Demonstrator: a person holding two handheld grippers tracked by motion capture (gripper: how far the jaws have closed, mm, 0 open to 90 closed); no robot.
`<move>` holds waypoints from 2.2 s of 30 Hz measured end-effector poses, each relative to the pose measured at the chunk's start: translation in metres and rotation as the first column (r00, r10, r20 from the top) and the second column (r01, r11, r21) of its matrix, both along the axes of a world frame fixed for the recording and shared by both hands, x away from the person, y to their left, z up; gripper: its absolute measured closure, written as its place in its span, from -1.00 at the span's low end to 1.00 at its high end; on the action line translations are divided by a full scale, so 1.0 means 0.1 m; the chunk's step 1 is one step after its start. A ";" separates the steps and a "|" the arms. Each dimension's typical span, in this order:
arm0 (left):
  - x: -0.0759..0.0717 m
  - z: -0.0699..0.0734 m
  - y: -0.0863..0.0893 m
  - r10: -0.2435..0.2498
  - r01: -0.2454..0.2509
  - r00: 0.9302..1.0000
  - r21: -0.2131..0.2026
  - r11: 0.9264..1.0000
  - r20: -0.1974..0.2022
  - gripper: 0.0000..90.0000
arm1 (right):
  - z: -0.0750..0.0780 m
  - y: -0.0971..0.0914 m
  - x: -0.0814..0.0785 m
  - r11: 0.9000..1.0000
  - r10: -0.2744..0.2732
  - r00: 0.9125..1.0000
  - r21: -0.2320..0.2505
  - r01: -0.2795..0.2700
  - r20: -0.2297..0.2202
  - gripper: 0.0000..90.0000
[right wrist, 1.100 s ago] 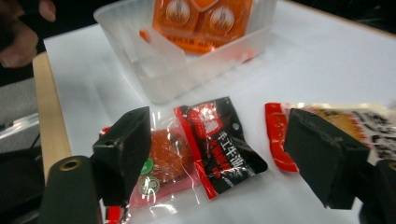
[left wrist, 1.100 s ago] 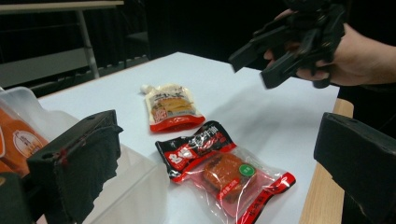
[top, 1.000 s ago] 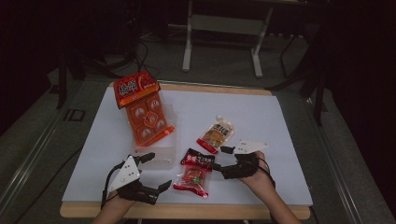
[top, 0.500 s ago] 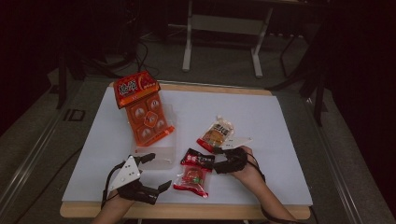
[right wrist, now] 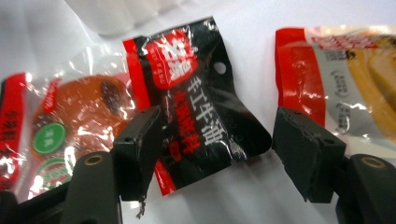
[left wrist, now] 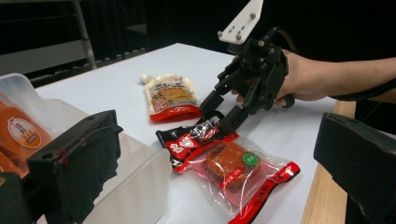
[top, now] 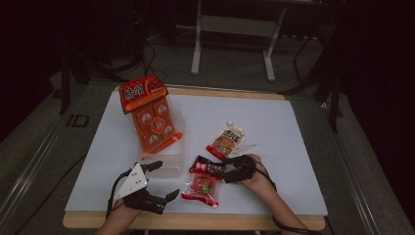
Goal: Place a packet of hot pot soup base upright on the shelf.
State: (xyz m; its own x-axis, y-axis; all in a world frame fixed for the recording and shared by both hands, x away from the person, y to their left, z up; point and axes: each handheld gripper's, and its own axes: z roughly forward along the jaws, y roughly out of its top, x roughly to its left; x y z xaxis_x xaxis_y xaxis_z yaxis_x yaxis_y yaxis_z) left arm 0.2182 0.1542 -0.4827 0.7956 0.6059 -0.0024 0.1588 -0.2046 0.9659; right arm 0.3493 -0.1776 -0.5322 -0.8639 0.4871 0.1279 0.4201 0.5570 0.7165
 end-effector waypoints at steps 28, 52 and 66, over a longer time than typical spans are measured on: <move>0.01 -0.02 0.00 0.012 -0.012 1.000 0.009 1.000 0.016 -0.98 | 0.09 0.24 -0.13 0.997 0.039 0.998 -0.069 -0.042 -0.044 0.97; 0.03 0.01 -0.04 -0.002 0.002 1.000 0.017 1.000 -0.024 -0.98 | 0.60 -0.09 -0.33 0.998 0.000 0.999 0.066 -0.003 0.045 1.00; 0.05 0.16 -0.18 -0.045 0.045 0.998 0.017 0.999 -0.033 -0.92 | 0.89 -0.27 -0.49 0.993 -0.022 0.995 0.116 0.010 0.102 1.00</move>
